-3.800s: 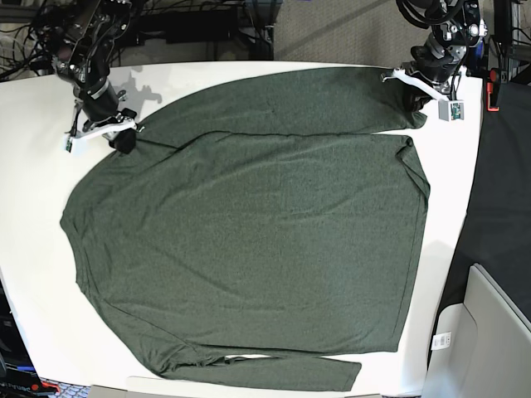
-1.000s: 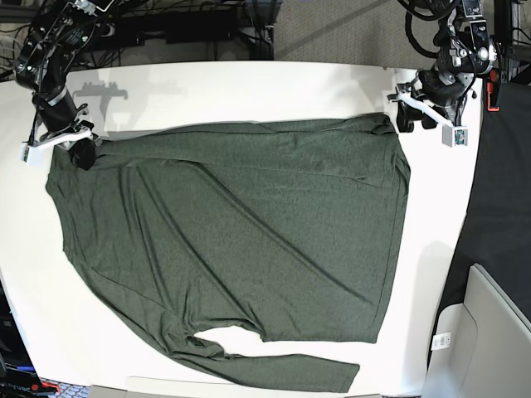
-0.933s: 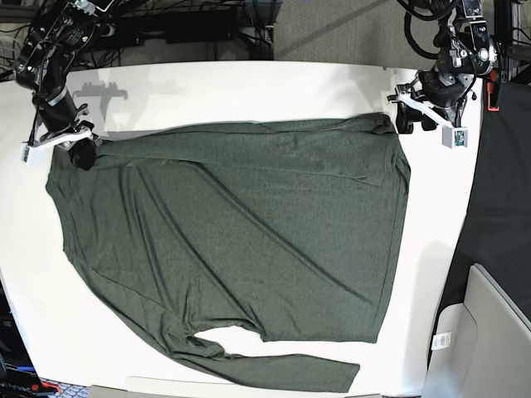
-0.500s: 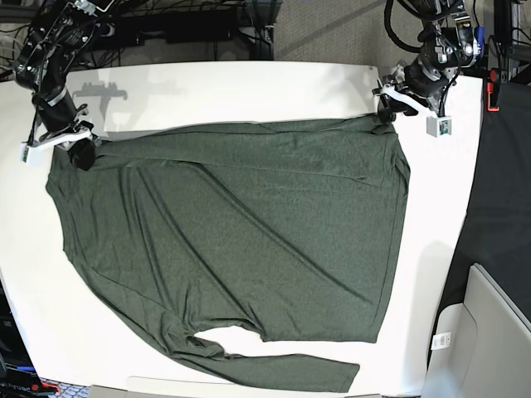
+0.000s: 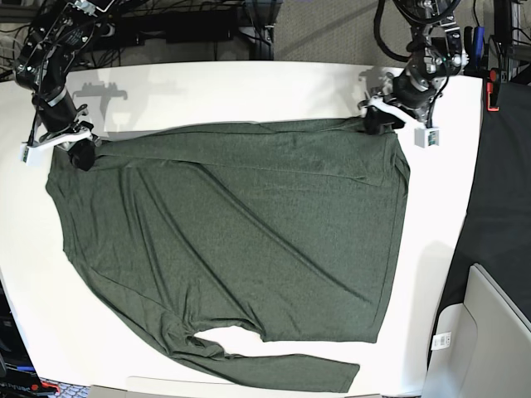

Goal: Fold the T-shirt properly
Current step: 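Lift the collar edge and pull it away from the hem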

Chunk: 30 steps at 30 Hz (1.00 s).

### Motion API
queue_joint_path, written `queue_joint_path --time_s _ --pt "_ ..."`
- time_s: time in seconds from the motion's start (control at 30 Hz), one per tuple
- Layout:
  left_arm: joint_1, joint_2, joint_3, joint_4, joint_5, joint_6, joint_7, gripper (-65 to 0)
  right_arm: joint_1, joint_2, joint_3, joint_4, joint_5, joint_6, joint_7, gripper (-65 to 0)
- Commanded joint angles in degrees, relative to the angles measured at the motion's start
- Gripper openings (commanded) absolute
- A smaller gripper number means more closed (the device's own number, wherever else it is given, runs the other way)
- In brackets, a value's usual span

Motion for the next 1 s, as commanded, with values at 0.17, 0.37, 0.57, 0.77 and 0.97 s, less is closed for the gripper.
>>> queue_joint_path --time_s 0.17,0.37,0.57,0.77,0.97 --pt "-2.2 -0.1 1.6 -1.1 -0.2 -0.3 1.2 -43.6 0.4 0.8 0.2 1.0 1.3 0.5 1.4 -65.0" --pt "-5.9 -0.4 1.1 -4.4 0.0 -0.3 1.2 -65.0 0.4 0.8 0.2 1.1 1.6 0.5 1.4 -65.0" --pt "-1.3 -0.4 -5.7 2.4 -0.2 -0.3 1.7 -65.0 -1.1 1.1 0.3 1.3 3.6 0.5 1.3 -65.0" --pt "4.5 -0.4 -9.8 6.3 -0.3 -0.3 1.7 -65.0 -5.8 2.3 0.3 1.9 7.4 0.5 1.3 -65.0" --pt "9.1 -0.4 -9.8 7.4 -0.3 -0.3 1.3 -65.0 -11.9 2.5 0.3 7.1 10.3 0.5 1.2 -65.0"
